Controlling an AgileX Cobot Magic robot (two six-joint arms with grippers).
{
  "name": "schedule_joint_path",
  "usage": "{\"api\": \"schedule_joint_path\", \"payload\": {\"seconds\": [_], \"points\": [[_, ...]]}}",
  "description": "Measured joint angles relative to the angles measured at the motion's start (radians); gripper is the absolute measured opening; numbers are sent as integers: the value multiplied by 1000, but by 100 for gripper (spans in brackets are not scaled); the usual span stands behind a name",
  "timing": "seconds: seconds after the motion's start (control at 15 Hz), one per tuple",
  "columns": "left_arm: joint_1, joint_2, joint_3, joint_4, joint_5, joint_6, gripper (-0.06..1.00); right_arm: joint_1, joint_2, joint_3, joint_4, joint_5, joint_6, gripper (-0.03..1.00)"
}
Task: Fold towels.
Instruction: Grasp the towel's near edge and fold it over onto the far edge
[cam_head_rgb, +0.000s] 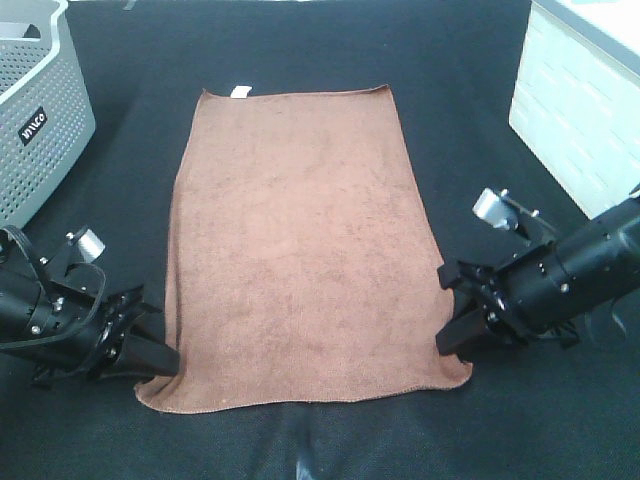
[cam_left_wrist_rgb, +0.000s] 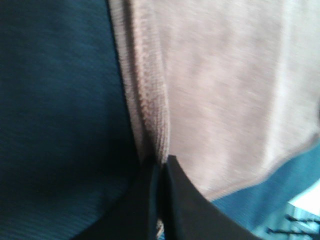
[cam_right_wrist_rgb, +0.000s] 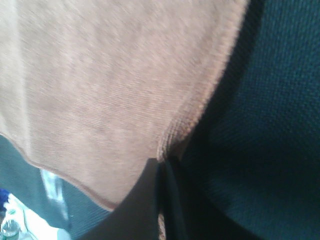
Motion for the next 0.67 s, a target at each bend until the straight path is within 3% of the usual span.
{"api": "schedule_joint_path", "payload": {"seconds": [0.2,0.33,0.53,0.67], "points": [[63,-65,1,82,33,-48,0,0,-70,1,-100,29,109,0],[91,-133,2,193,39,-120,0,0,-94,2,-139,61,151,0],[92,-223,55,335,51,-221,0,0,-118,81,-142,86,165,0],[92,-278,137,350,53,-224,0,0,-124,160,-131,91,149,0]]}}
